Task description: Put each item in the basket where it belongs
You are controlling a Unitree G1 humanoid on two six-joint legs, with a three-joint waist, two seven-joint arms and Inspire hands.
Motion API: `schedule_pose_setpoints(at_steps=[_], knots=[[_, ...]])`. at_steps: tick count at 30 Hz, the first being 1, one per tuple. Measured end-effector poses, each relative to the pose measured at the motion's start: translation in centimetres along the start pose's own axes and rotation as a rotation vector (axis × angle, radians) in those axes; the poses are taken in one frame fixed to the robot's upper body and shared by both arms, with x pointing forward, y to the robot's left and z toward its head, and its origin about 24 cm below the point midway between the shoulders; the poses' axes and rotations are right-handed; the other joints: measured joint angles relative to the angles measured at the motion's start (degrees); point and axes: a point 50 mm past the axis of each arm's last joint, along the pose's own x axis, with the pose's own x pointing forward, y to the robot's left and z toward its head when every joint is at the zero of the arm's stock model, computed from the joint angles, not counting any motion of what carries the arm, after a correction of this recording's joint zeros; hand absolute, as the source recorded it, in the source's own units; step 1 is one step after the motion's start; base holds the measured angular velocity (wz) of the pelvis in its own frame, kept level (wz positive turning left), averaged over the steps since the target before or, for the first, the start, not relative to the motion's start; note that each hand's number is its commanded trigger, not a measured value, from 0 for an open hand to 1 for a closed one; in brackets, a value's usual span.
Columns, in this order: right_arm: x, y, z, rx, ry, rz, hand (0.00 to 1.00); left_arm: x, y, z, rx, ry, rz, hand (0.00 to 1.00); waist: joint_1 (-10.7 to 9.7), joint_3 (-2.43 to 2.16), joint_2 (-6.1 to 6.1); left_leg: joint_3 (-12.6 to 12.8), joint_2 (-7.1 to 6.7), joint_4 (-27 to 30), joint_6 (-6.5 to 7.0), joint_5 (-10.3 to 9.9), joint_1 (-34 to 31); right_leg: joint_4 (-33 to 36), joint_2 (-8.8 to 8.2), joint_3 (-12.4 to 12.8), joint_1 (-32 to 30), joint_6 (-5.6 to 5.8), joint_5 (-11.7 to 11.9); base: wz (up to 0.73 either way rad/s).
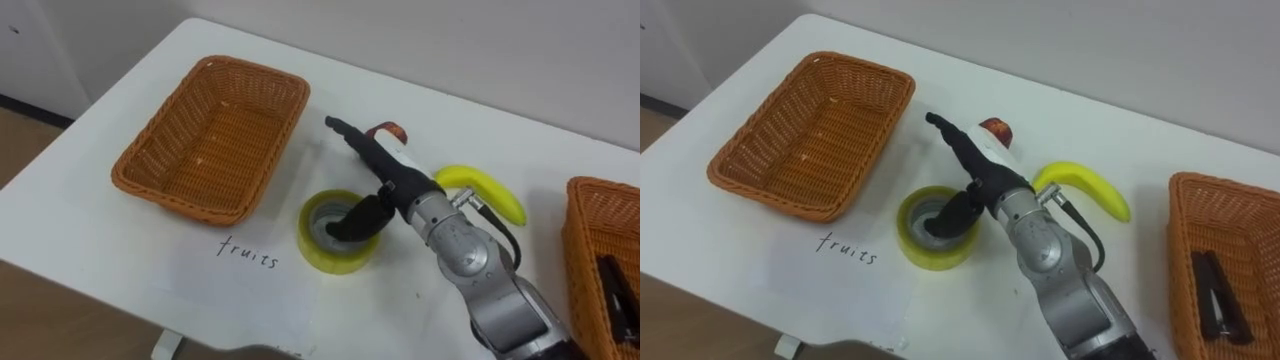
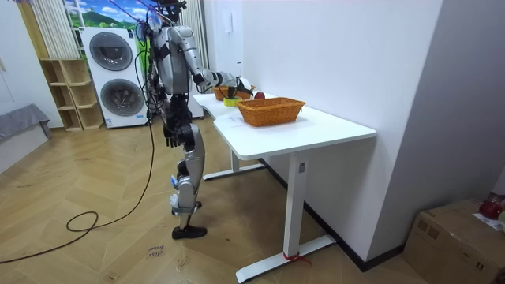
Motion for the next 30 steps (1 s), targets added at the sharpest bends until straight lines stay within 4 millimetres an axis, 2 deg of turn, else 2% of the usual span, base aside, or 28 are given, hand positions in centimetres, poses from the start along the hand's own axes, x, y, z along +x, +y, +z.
schedule_pose_setpoints(at_steps=[4, 9, 30], knots=[[0.1, 0.3, -0.7, 0.006, 0.039, 0.027, 0.0, 0.0, 0.1, -0.2, 0.003, 0.01, 0.002, 0.0, 0.0, -0.06, -0.38, 0.0, -0.09, 0.0, 0.06, 0.1, 0.2, 0.0, -0.12, 0.0, 0.1, 0.0, 0.0, 0.0], [0.6, -0.1, -1.0, -0.008, 0.059, 0.046, 0.0, 0.1, 0.3, -0.4, -0.001, 0.027, 0.006, 0.0, 0.0, 0.34, -1.02, 0.0, -0.25, 0.1, 0.13, 0.2, 0.0, 0.0, -0.27, 0.1, 0.2, 0.0, 0.0, 0.0], [0.6, -0.4, -1.8, 0.0, 0.101, 0.14, 0.02, 0.1, 1.0, -0.7, -0.005, 0.045, 0.037, 0.0, 0.0, 0.34, -1.02, -0.5, -0.4, -0.1, 0.15, 0.2, 0.2, 0.0, -0.28, -0.1, 0.2, 0.0, 0.0, 0.0]])
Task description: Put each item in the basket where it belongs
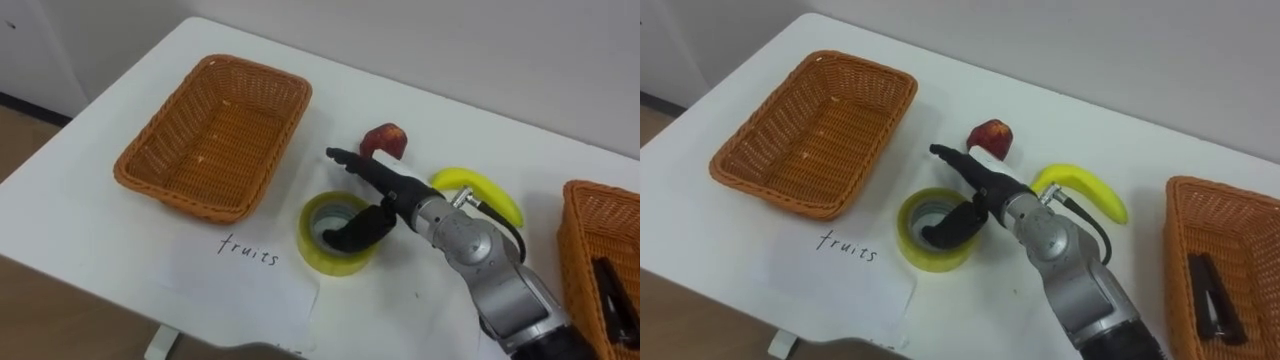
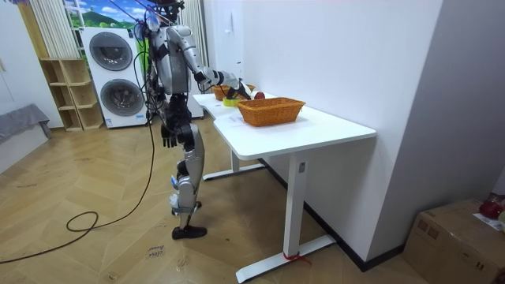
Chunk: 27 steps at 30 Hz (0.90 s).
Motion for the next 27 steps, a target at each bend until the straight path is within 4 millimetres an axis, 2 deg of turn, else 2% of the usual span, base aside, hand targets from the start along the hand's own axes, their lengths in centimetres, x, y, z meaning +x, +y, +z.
schedule_pose_setpoints(at_steps=[1, 2, 3, 15, 27], knots=[[0.0, 0.0, -0.01, 0.001, 0.0, 0.003, 0.46, 0.0, 0.0, 0.0, 0.0, 0.0, 0.0, 0.0, 0.0, 0.0, 0.0, 0.0, 0.0, 0.0, 0.0, 0.0, 0.0, 0.0, 0.0, 0.0, 0.0, 0.0, 0.0, 0.0], [0.01, 0.0, 0.0, 0.0, 0.0, 0.005, 0.79, 0.0, 0.01, 0.0, 0.0, 0.0, 0.0, 0.0, 0.0, -0.01, -0.01, 0.0, 0.0, 0.0, 0.0, 0.0, 0.0, 0.0, 0.0, 0.0, 0.0, 0.0, 0.0, 0.0], [0.01, 0.01, -0.02, 0.0, 0.001, 0.006, 1.0, 0.0, 0.02, 0.03, 0.0, 0.001, 0.0, 0.0, 0.0, -0.01, -0.02, 0.0, 0.0, 0.0, 0.0, 0.0, 0.0, 0.0, 0.0, 0.0, 0.0, 0.0, 0.0, 0.0], [0.09, -0.58, 0.01, -0.148, 0.054, -0.043, 1.0, 0.04, 0.18, 0.07, 0.003, 0.007, 0.005, 0.0, 0.0, -0.14, -0.29, -0.8, -0.17, 0.1, 0.0, 0.0, 0.0, 0.0, 0.0, -0.3, 0.7, 0.0, 0.0, 0.03], [0.14, -0.25, 0.0, -0.156, 0.073, -0.002, 1.0, 0.04, 0.27, 0.18, 0.013, 0.001, 0.009, 0.0, 0.1, -0.31, -0.53, -0.9, -0.2, 0.2, 0.02, 0.0, 0.0, 0.0, -0.02, -0.3, 0.8, 0.0, 0.0, 0.0]])
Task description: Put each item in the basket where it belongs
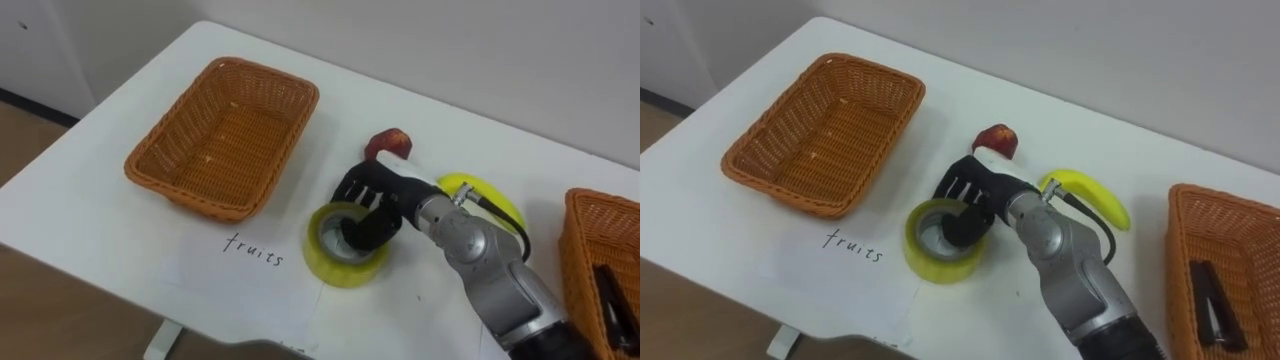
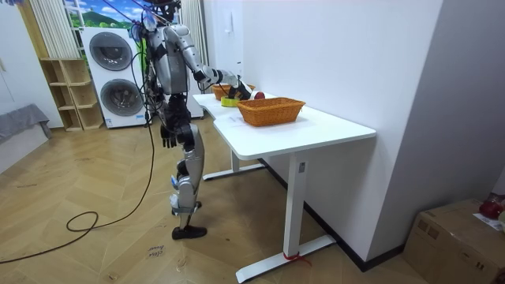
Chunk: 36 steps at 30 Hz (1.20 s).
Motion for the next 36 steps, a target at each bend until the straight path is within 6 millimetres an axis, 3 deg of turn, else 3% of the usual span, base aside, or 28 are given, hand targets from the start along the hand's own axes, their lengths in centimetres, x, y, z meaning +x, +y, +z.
schedule_pose_setpoints(at_steps=[13, 24, 34, 36], knots=[[0.0, 0.0, 0.0, 0.003, -0.001, 0.004, 1.0, 0.0, 0.0, 0.0, 0.001, -0.002, 0.0, 0.0, 0.0, 0.04, 0.05, 0.3, 0.0, 0.0, 0.01, 0.0, 0.4, 0.0, -0.03, 0.6, 0.0, 0.0, 0.0, 0.0], [-0.1, -0.2, 0.0, 0.017, -0.023, 0.01, 1.0, 0.0, -0.1, 0.7, -0.005, -0.024, -0.002, 0.0, -0.5, 0.45, 0.72, 0.4, -0.02, 0.0, 0.01, 0.0, 0.5, 0.0, -0.04, 0.5, 0.2, 0.0, 0.0, 0.0], [-1.6, -0.1, -0.3, 0.058, -0.046, -0.006, 1.0, 0.1, -0.1, 0.6, -0.028, -0.018, 0.0, 0.0, -0.6, 0.36, 0.81, 0.6, 0.01, -0.1, 0.06, 0.0, 0.7, 0.0, -0.06, 0.7, -0.1, 0.0, 0.0, 0.0], [-1.8, -0.5, -0.3, 0.05, -0.05, -0.02, 1.0, 0.1, -0.1, 0.5, -0.029, -0.017, 0.0, 0.0, -1.4, 0.18, 0.71, 0.7, -0.03, -0.1, 0.1, 0.1, 0.8, 0.0, -0.15, 0.8, -0.1, 0.0, 0.0, 0.0]])
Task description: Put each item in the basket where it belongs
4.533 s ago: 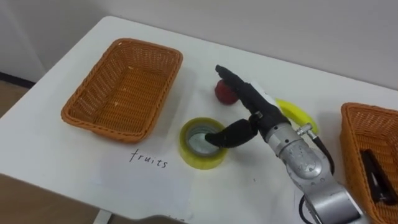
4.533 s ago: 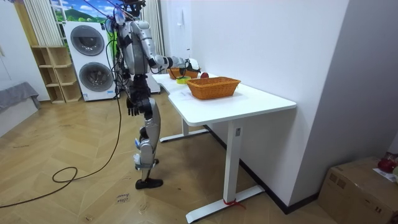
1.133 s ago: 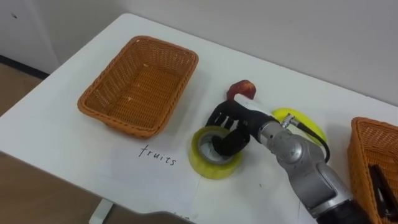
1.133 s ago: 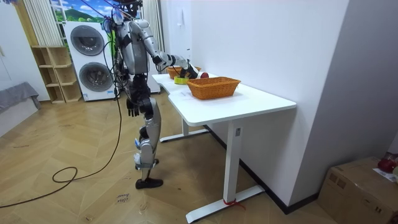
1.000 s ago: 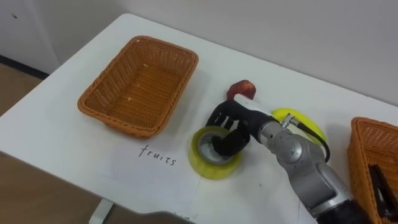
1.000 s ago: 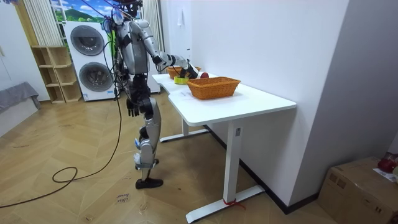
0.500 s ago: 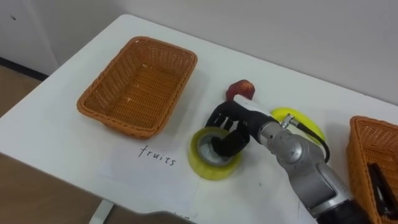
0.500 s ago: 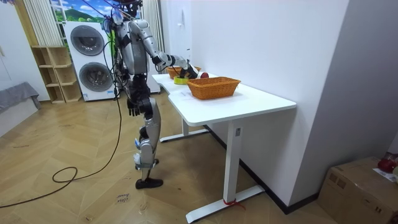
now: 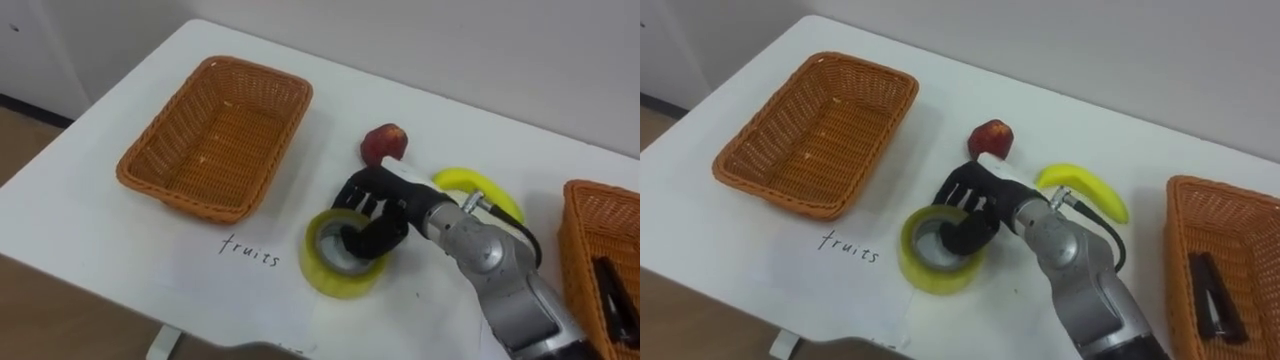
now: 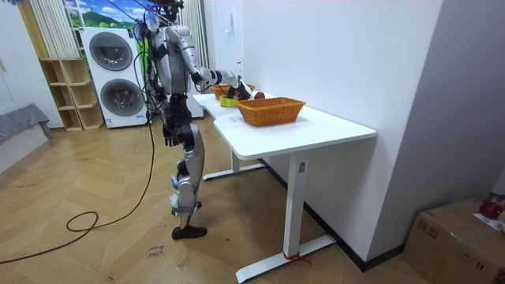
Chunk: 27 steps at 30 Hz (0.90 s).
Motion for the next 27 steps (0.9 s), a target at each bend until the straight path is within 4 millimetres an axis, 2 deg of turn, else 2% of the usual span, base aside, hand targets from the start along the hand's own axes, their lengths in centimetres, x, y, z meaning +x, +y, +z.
schedule_pose_setpoints(at_steps=[5, 8, 11, 13, 15, 17, 24, 27], knots=[[-0.5, -1.4, 0.0, 0.004, -0.005, -0.058, 1.0, 0.0, 0.2, -0.2, -0.016, 0.009, 0.006, 0.0, -0.7, 0.08, 0.26, 0.8, 0.07, -0.3, 0.04, 0.0, 0.8, 0.0, 0.02, 1.5, 0.2, 0.0, 0.0, -0.11], [-0.7, -2.0, -0.4, 0.017, 0.005, -0.082, 1.0, 0.0, 0.2, -0.1, -0.026, 0.008, 0.007, 0.0, -1.2, -0.04, 0.58, 1.0, 0.05, -0.4, 0.1, 0.1, 1.2, 0.0, 0.06, 2.7, 0.3, 0.04, 0.0, -0.09], [-0.9, -2.6, -0.7, 0.032, 0.012, -0.104, 1.0, 0.0, 0.2, -0.3, -0.034, 0.006, 0.007, 0.0, -2.1, -0.22, 1.07, 1.1, 0.03, -0.4, 0.18, 0.1, 1.4, 0.1, 0.05, 2.9, 0.4, 0.15, 0.1, -0.01], [-1.1, -2.9, -0.8, 0.042, 0.011, -0.114, 1.0, 0.0, 0.1, -0.3, -0.034, 0.007, 0.004, 0.0, -2.9, -0.1, 1.51, 1.7, 0.05, -0.6, 0.18, 0.1, 2.0, 0.1, 0.03, 2.9, 0.9, 0.16, 0.1, -0.05], [-1.3, -3.5, -1.0, 0.045, 0.012, -0.143, 1.0, -0.1, -0.3, -0.4, -0.035, 0.005, -0.004, 0.0, -3.5, -0.35, 1.92, 1.9, 0.02, -1.2, 0.25, 0.1, 2.3, 0.1, -0.04, 3.0, 1.2, 0.22, 0.1, -0.05], [-1.6, -4.0, -1.0, 0.043, 0.008, -0.168, 1.0, -0.1, -0.4, -0.4, -0.036, 0.003, -0.008, 0.0, -3.7, -0.29, 2.08, 2.2, 0.02, -1.7, 0.28, 0.4, 3.0, 0.1, -0.05, 3.2, 1.5, 0.24, 0.1, -0.08], [-2.4, -5.1, -1.1, 0.048, 0.003, -0.234, 1.0, -0.1, -0.4, -0.4, -0.033, 0.003, -0.008, 0.0, -4.3, -0.77, 1.43, 2.9, 0.04, -2.1, 0.3, 0.5, 4.7, 0.1, -0.05, 4.1, 2.1, 0.24, 0.1, -0.06], [-2.5, -4.9, -1.2, 0.05, 0.005, -0.237, 1.0, -0.1, -0.3, -0.4, -0.04, 0.005, -0.007, 0.0, -4.3, -0.73, 1.39, 3.3, 0.06, -2.5, 0.31, 0.5, 6.0, 0.0, -0.03, 4.3, 3.2, 0.25, 0.1, -0.06]])
